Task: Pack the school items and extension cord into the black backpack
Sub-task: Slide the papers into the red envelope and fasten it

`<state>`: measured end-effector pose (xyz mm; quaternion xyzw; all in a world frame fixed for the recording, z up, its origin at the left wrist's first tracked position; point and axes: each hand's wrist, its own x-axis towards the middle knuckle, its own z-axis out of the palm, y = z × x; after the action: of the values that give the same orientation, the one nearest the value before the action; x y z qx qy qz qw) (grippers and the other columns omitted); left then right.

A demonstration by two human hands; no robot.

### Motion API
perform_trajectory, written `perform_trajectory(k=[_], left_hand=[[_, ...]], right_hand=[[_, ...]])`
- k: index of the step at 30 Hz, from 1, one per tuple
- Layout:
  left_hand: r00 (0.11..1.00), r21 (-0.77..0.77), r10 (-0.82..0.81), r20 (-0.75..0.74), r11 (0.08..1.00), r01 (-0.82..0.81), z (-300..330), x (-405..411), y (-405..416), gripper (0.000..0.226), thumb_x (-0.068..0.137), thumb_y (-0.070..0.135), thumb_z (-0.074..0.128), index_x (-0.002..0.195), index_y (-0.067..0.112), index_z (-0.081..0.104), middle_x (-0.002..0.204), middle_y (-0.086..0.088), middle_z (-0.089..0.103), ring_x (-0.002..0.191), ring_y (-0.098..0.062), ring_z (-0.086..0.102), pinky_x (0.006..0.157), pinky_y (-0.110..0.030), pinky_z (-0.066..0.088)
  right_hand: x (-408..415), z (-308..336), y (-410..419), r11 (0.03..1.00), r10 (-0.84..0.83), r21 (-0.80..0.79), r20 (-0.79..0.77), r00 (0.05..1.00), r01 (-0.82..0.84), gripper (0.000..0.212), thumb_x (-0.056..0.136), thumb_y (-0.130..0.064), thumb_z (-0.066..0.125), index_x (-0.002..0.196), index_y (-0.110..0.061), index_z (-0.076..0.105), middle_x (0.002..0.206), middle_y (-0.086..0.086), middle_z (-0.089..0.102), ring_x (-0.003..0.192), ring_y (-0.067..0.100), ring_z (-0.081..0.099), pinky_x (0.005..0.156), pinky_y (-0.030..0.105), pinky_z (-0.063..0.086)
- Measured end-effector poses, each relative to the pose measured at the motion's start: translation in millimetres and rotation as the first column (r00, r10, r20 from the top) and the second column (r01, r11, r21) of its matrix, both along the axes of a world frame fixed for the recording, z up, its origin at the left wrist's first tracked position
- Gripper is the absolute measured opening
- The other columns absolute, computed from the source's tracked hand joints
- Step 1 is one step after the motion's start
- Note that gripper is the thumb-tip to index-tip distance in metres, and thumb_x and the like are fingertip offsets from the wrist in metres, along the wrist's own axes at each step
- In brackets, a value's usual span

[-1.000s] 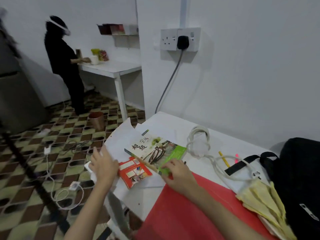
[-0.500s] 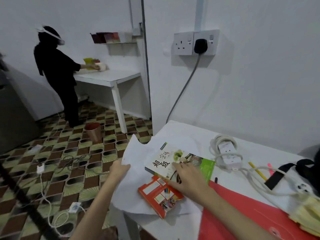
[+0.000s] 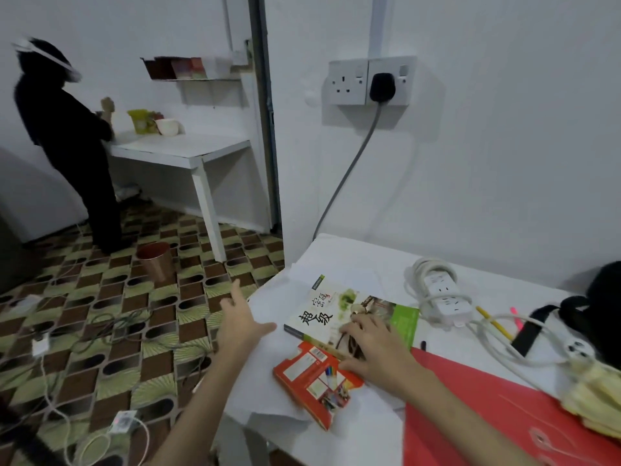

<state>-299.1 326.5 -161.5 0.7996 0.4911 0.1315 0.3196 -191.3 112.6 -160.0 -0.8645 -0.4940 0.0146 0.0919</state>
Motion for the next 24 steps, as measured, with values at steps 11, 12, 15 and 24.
perform_trajectory(k=[11, 12, 15, 24], left_hand=[[0.993, 0.077, -0.058, 0.106, 0.996, 0.05, 1, 8, -11, 0.061, 0.09, 0.002, 0.047, 0.141, 0.014, 0.017, 0.138, -0.012, 0.041, 0.111, -0.031, 0.052, 0.091, -0.047, 0.046], [0.984, 0.085, -0.038, 0.172, 0.996, 0.024, 0, 8, -10, 0.053, 0.089, -0.002, 0.044, 0.135, 0.014, 0.024, 0.132, -0.012, 0.043, 0.103, -0.028, 0.053, 0.087, -0.046, 0.047], [0.972, 0.201, -0.076, 0.224, 0.979, 0.03, 0, 8, -12, 0.028, 0.09, -0.005, 0.041, 0.107, 0.016, 0.04, 0.12, -0.009, 0.043, 0.086, -0.018, 0.049, 0.075, -0.036, 0.048], [0.968, -0.269, 0.083, 0.236, 0.963, -0.017, 5, 24, -31, 0.081, 0.066, 0.019, 0.084, 0.128, 0.006, 0.033, 0.125, -0.017, 0.054, 0.11, -0.033, 0.057, 0.087, -0.042, 0.049]], right_hand=[[4, -17, 3, 0.979, 0.203, -0.072, 0.459, 0.865, -0.191, 0.084, 0.046, -0.023, 0.089, 0.119, -0.018, 0.048, 0.074, 0.011, 0.06, 0.04, 0.019, 0.053, 0.026, 0.027, 0.038], [9, -8, 2, 0.981, 0.189, -0.048, 0.467, 0.864, -0.189, 0.076, 0.044, -0.019, 0.09, 0.11, -0.019, 0.052, 0.073, 0.011, 0.059, 0.039, 0.018, 0.051, 0.025, 0.026, 0.038], [18, 11, 0, 0.994, 0.068, 0.034, 0.505, 0.861, -0.099, 0.051, 0.041, -0.004, 0.088, 0.084, -0.012, 0.061, 0.074, 0.014, 0.061, 0.04, 0.022, 0.052, 0.026, 0.024, 0.033], [-11, 14, -1, 0.994, -0.051, 0.105, 0.171, 0.984, 0.033, 0.046, 0.086, -0.034, 0.056, 0.13, -0.02, 0.053, 0.113, 0.016, 0.054, 0.085, 0.031, 0.059, 0.057, 0.036, 0.048]])
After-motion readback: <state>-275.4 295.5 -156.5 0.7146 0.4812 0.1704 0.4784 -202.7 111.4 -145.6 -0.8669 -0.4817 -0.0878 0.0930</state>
